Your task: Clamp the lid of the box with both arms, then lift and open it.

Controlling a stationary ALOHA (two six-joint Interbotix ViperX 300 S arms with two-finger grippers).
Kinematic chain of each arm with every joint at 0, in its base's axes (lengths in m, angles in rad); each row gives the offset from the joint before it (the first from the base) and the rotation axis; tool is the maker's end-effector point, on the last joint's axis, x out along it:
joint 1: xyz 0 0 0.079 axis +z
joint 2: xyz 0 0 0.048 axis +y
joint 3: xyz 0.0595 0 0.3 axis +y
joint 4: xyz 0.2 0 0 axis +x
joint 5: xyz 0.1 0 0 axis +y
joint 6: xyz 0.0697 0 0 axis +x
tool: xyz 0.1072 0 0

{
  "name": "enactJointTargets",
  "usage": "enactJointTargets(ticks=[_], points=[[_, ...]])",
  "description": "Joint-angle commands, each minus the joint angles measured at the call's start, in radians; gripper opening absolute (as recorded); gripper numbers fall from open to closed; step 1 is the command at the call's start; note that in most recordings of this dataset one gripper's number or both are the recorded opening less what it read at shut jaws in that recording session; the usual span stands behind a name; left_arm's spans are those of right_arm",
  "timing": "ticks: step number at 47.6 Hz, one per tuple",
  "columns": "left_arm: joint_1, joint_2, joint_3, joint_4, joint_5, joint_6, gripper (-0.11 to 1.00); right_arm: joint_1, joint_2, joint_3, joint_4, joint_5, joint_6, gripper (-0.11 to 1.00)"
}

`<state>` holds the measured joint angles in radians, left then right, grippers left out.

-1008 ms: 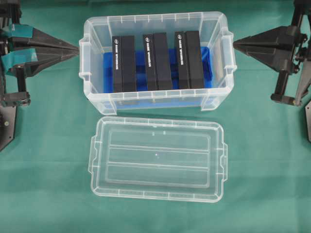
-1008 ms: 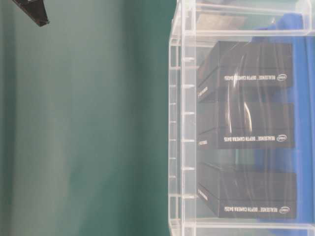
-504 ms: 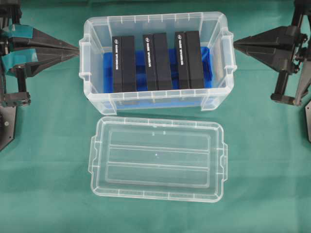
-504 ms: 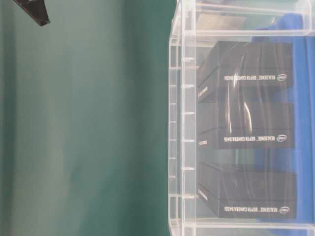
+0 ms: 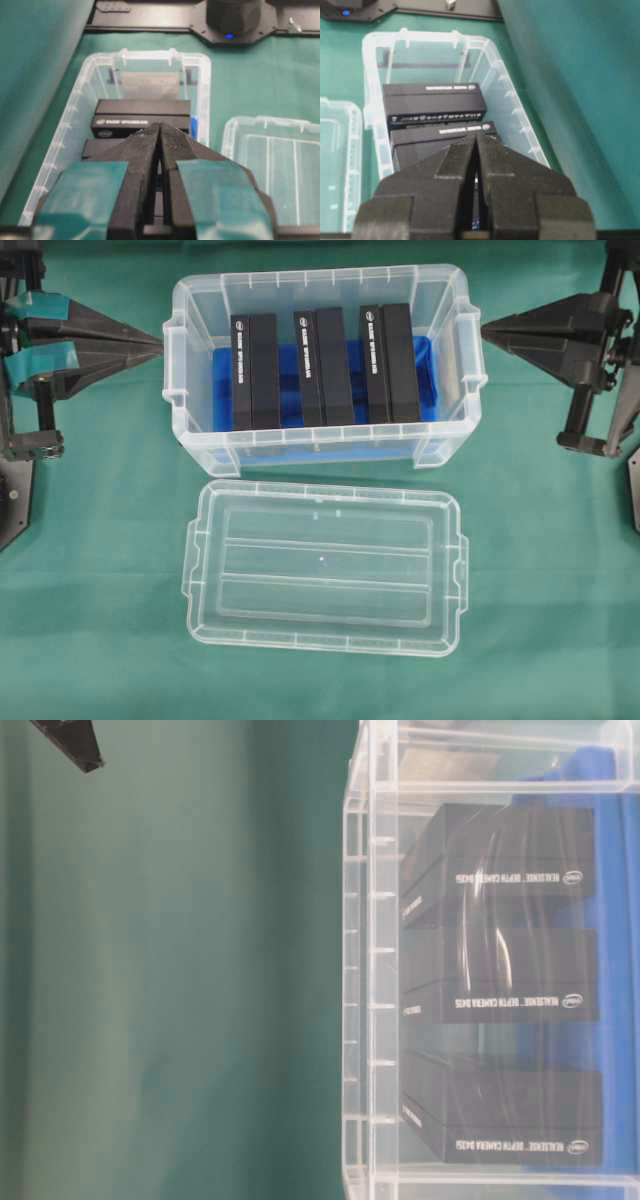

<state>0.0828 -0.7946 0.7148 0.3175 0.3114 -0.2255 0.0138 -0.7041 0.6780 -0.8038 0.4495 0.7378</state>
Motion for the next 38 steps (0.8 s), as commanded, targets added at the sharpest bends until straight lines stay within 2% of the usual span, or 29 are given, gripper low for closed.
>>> enactJointTargets(ticks=[1,38], points=[[-0.003,0.000,-0.012,-0.002,-0.003,0.000,0.02,0.002,0.000,-0.011,-0.002,-0.003,0.002,0.00],[-0.003,0.000,0.000,-0.002,-0.005,-0.003,0.02,0.002,0.005,-0.005,-0.002,-0.006,0.002,0.00]])
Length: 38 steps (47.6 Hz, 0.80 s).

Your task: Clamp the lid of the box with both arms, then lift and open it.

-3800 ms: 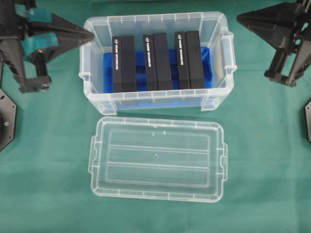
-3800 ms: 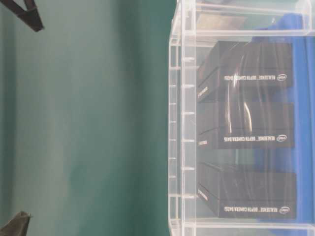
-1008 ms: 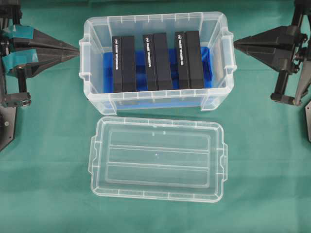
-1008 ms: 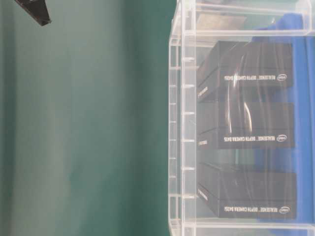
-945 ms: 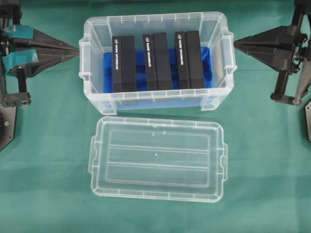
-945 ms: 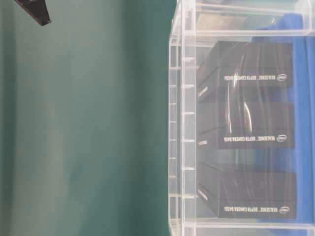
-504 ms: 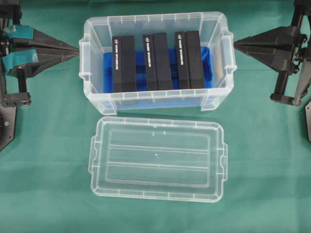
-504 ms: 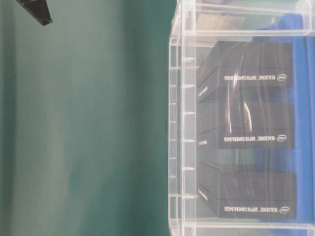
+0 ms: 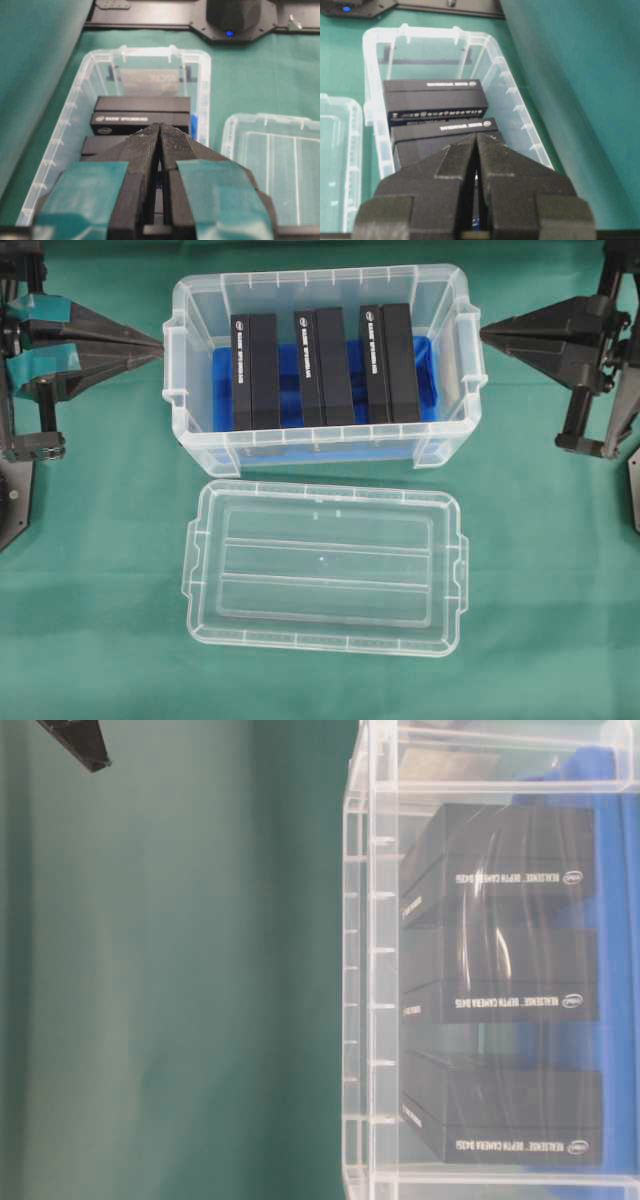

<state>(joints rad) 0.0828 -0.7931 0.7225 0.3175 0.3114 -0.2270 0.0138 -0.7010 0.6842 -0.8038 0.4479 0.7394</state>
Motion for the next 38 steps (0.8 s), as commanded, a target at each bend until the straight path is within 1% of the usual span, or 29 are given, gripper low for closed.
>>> enactJointTargets(ticks=[1,38], points=[[-0.002,-0.002,-0.008,-0.002,-0.005,0.000,0.02,0.002,0.002,-0.011,-0.002,-0.005,0.000,0.00],[-0.002,-0.025,0.020,-0.002,-0.009,-0.006,0.02,0.002,0.008,-0.003,0.000,-0.008,0.002,0.00]])
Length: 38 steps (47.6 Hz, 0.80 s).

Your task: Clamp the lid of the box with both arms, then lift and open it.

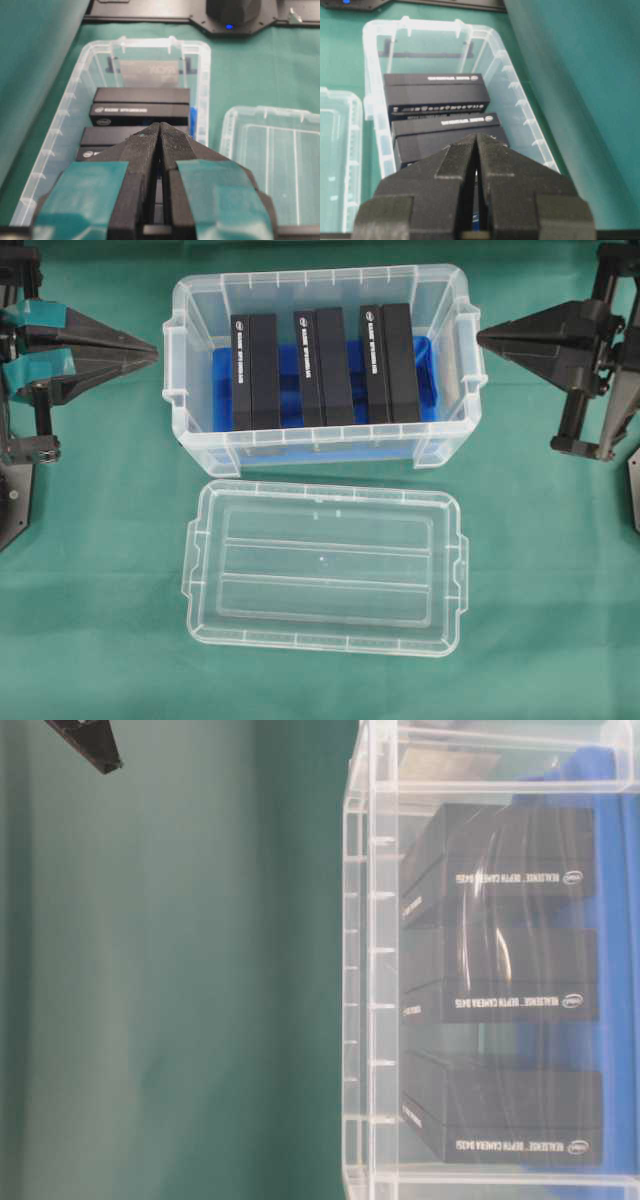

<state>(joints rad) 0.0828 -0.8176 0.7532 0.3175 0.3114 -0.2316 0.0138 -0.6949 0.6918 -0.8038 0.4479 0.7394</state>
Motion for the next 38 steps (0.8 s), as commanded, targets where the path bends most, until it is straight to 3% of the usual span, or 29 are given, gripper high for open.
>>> enactJointTargets(ticks=[1,38], points=[[-0.002,0.000,-0.009,-0.002,-0.011,-0.002,0.02,0.000,0.002,-0.009,-0.002,-0.008,0.002,0.00],[-0.003,0.000,0.006,-0.002,-0.026,-0.003,0.02,0.003,0.002,-0.003,0.003,-0.009,0.005,0.00]])
